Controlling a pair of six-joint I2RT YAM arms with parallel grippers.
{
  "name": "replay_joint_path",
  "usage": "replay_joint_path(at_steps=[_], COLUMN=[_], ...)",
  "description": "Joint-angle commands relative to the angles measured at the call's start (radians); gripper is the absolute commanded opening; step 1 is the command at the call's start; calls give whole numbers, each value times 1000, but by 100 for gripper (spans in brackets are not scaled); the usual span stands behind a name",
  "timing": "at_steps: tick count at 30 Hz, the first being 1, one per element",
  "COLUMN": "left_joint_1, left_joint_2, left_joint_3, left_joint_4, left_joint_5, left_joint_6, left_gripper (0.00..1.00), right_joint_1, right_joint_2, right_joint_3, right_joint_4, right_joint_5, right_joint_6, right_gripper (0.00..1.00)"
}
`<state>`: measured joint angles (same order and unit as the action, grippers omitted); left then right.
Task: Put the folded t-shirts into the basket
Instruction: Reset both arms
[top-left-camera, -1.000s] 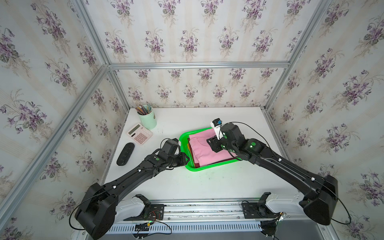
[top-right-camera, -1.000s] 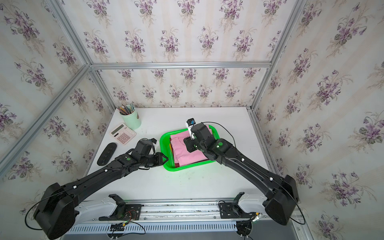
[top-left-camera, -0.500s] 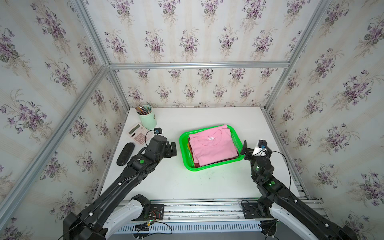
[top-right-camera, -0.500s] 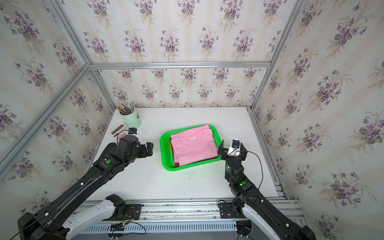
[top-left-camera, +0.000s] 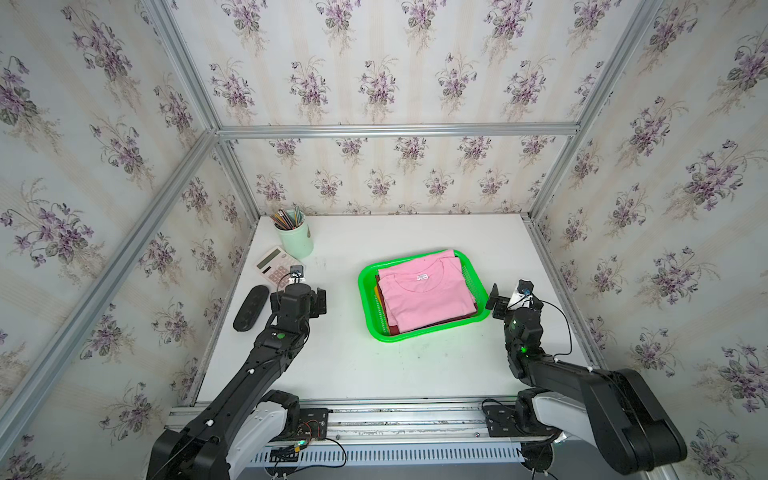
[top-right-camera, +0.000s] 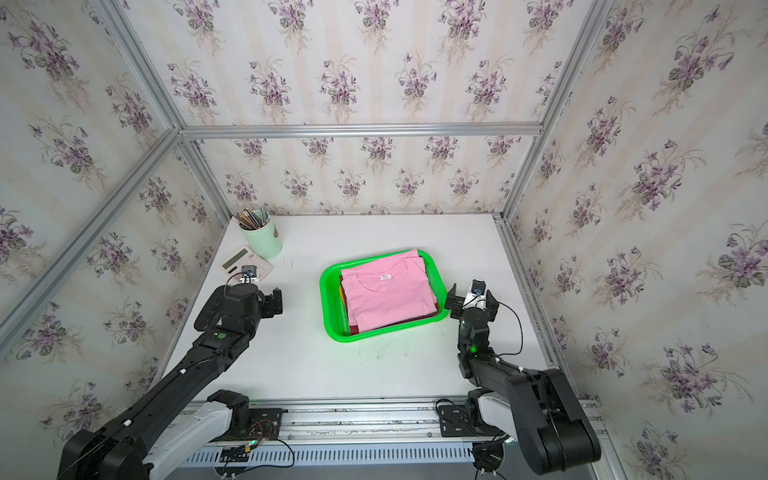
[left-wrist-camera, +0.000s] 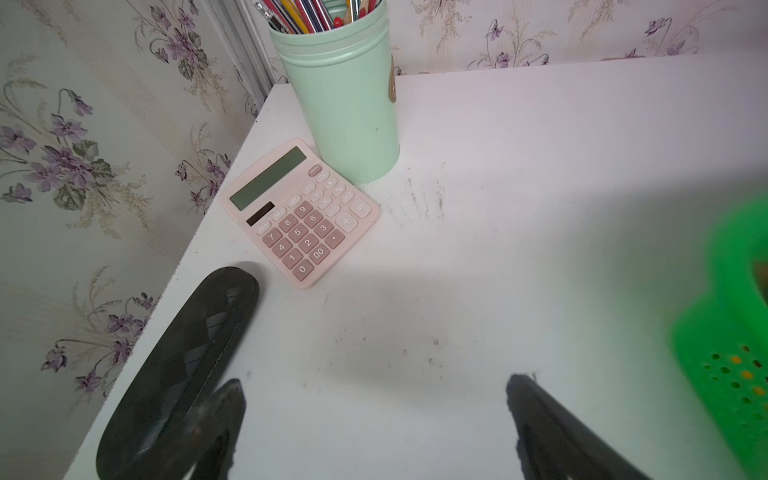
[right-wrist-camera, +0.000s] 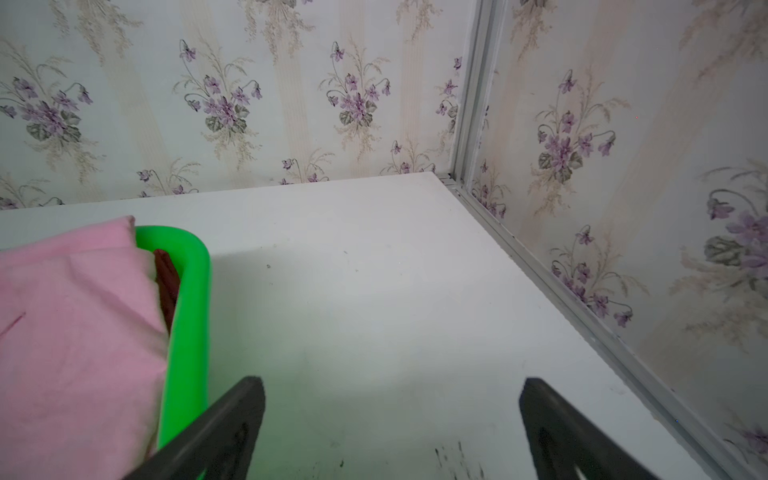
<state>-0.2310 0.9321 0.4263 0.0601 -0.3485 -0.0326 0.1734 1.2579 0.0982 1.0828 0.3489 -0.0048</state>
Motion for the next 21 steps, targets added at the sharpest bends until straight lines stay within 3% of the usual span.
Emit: replay_joint_path(at_steps=[1,4,7,9,13,17,20,21], left_joint_1=[55,83,106,115,159,195,213,217], left_joint_2=[38,145,267,328,414,638,555,583], left_joint_3=[-67,-100,-101,-93,-65,-114,-79,-72], left_joint_4=[379,545,682,727,713,1033,817,848], left_joint_5=[144,176,221,231,298,363,385,372], left_joint_6=[98,116,133,164,139,138,121,103], left_gripper=[100,100,100,100,100,100,100,100], right_joint_1=[-26,-79,-146,-155,-156,-155,-155,-156], right_joint_2=[109,199,301,270,290,287,286,282], right_joint_3=[31,73,54,89,115,121,122,122], right_joint_4=[217,221,380,251,219,217,213,199], right_joint_5=[-175,-250,-363,-349,-349,-360,-356,-356], right_joint_6=[-66,-28,10,28,28,23,24,21], right_gripper=[100,100,100,100,100,100,100,100])
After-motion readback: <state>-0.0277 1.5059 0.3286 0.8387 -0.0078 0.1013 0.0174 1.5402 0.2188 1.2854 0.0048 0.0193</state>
